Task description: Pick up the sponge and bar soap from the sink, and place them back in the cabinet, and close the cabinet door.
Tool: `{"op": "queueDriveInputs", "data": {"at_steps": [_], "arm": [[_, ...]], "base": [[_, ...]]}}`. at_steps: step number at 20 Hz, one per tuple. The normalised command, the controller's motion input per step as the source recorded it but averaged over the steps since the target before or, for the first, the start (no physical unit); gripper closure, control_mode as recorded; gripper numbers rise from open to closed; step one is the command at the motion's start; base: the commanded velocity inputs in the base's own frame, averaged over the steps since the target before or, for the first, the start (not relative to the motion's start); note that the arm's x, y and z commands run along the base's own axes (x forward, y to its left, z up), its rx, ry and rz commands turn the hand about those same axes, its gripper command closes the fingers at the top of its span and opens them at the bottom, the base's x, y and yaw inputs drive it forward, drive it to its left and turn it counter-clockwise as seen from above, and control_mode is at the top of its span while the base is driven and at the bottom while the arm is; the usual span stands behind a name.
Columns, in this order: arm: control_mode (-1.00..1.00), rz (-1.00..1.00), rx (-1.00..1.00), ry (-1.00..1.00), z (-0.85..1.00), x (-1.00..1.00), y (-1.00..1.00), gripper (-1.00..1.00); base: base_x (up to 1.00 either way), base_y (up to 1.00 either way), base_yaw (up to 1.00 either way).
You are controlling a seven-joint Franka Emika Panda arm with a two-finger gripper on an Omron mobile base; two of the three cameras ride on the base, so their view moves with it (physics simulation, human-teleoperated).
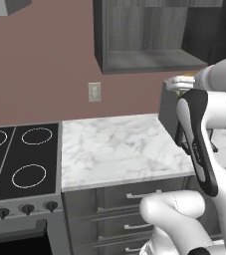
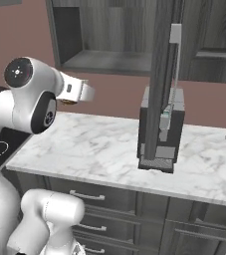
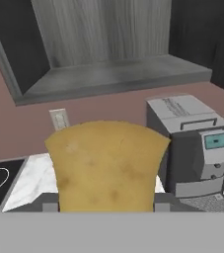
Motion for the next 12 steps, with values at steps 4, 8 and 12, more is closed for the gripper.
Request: {"op": "queueDriveInputs", "data": {"at_steps": [4, 8, 12], "arm": [[-1.00, 0.00, 0.00, -0.05, 0.45, 0.15, -0.01, 1.00], [-1.00, 0.00, 0.00, -0.05, 0.44, 0.11, 0.00, 1.00], [-1.00, 0.00, 0.00, -0.09, 0.20, 0.26, 0.00, 1.00]], "base": [[0.00, 0.00, 0.00], [0.00, 0.00, 0.00], [0.00, 0.00, 0.00]]}}
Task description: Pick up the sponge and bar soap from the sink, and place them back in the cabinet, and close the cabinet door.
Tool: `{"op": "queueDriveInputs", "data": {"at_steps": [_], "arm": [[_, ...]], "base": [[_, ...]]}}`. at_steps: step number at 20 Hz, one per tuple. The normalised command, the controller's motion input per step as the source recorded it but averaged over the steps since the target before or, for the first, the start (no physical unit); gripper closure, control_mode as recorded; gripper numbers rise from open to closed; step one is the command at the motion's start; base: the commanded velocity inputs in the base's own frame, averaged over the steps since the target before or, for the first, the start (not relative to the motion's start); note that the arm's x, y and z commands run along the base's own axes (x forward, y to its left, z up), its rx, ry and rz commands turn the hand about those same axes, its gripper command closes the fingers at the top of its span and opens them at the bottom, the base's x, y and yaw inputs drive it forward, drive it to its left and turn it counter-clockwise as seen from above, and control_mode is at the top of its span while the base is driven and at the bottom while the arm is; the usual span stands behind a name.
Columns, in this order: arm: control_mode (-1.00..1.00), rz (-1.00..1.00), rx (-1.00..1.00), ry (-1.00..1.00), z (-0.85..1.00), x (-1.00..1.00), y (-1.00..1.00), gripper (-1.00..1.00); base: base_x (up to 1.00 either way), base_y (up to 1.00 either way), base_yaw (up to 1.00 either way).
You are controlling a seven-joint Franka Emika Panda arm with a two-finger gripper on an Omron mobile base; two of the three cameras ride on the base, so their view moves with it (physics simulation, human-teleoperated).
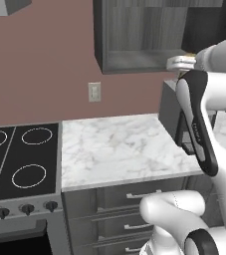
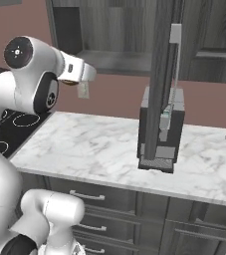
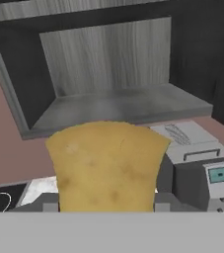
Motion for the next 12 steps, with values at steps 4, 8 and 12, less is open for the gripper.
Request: {"op": "queueDriveInputs", "data": {"at_steps": [4, 8, 12], "arm": [[-1.00, 0.00, 0.00, -0.08, 0.12, 0.38, -0.01, 1.00], [-1.00, 0.00, 0.00, -0.06, 0.00, 0.61, -0.02, 1.00], [-1.00, 0.00, 0.00, -0.04, 0.00, 0.70, -0.12, 1.00]], "base": [[0.00, 0.00, 0.00], [0.00, 0.00, 0.00], [0.00, 0.00, 0.00]]}}
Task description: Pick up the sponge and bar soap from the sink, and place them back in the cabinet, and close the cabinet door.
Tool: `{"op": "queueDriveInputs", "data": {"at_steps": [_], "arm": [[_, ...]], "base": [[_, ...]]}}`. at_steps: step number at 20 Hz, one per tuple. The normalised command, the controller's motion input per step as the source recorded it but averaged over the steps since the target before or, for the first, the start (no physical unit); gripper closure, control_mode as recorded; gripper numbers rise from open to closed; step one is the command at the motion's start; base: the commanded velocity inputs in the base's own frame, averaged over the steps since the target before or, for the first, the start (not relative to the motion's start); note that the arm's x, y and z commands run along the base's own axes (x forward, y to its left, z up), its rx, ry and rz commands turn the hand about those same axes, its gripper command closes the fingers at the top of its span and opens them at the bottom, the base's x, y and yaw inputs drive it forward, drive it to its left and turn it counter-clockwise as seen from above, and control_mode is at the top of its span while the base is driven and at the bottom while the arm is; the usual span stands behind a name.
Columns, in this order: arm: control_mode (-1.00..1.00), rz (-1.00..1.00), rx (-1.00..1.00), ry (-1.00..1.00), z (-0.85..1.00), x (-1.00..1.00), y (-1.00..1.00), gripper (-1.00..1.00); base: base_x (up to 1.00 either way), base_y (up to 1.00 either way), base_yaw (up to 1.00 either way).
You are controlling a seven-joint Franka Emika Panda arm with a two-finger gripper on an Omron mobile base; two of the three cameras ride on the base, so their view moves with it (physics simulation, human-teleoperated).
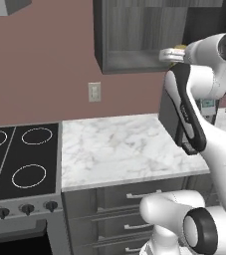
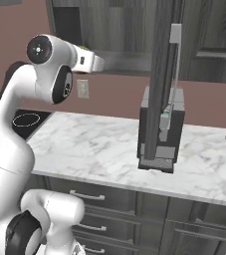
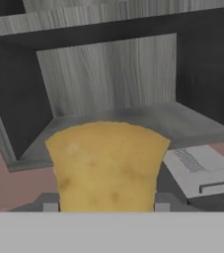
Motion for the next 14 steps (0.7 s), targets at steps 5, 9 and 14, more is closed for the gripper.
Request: {"op": "queueDriveInputs", "data": {"at_steps": [5, 9, 14], "arm": [[-1.00, 0.00, 0.00, 0.00, 0.00, 0.66, -0.07, 1.00], [-1.00, 0.00, 0.00, 0.00, 0.00, 0.60, 0.00, 1.00], [-1.00, 0.00, 0.00, 0.00, 0.00, 0.57, 0.00, 1.00]], "base": [[0.00, 0.00, 0.00], [0.00, 0.00, 0.00], [0.00, 0.00, 0.00]]}}
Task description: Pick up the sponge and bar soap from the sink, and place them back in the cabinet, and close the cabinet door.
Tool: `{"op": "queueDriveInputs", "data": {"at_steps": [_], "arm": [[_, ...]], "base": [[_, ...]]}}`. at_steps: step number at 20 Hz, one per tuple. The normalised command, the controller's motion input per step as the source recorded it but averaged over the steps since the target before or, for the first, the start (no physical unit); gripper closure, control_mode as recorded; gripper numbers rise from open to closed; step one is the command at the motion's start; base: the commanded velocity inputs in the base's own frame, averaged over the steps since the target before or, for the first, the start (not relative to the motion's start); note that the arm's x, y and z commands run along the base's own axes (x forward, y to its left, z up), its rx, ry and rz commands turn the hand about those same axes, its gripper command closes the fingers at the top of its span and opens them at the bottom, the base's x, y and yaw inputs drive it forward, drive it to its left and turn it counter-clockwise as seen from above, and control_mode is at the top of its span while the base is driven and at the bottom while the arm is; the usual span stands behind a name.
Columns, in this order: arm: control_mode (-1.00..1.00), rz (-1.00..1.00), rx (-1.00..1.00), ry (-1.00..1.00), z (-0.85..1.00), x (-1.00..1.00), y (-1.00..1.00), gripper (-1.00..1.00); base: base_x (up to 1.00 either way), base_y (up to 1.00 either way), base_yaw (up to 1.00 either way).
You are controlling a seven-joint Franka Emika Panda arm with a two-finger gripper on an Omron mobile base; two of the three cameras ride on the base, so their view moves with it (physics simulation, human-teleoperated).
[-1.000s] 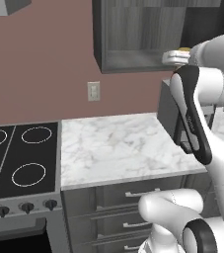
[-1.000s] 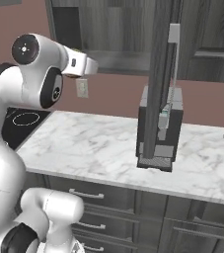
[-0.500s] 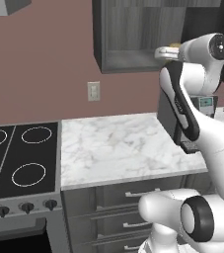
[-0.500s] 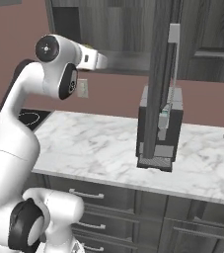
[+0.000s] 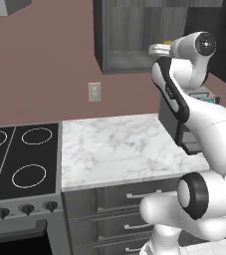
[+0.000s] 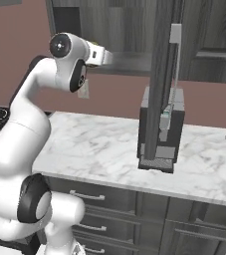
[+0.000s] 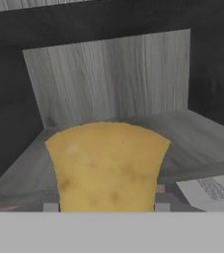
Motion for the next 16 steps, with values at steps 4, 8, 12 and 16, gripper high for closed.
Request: {"op": "queueDriveInputs", "data": {"at_steps": [4, 8, 12, 16], "arm": [[-1.00, 0.00, 0.00, 0.00, 0.00, 0.57, 0.00, 1.00], [-1.00, 0.00, 0.00, 0.00, 0.00, 0.53, 0.00, 1.00], [-1.00, 0.00, 0.00, 0.01, 0.00, 0.44, 0.00, 1.00], [-1.00, 0.00, 0.00, 0.02, -0.05, 0.35, 0.00, 1.00]], "base": [[0.00, 0.00, 0.00], [0.00, 0.00, 0.00], [0.00, 0.00, 0.00], [0.00, 0.00, 0.00]]}}
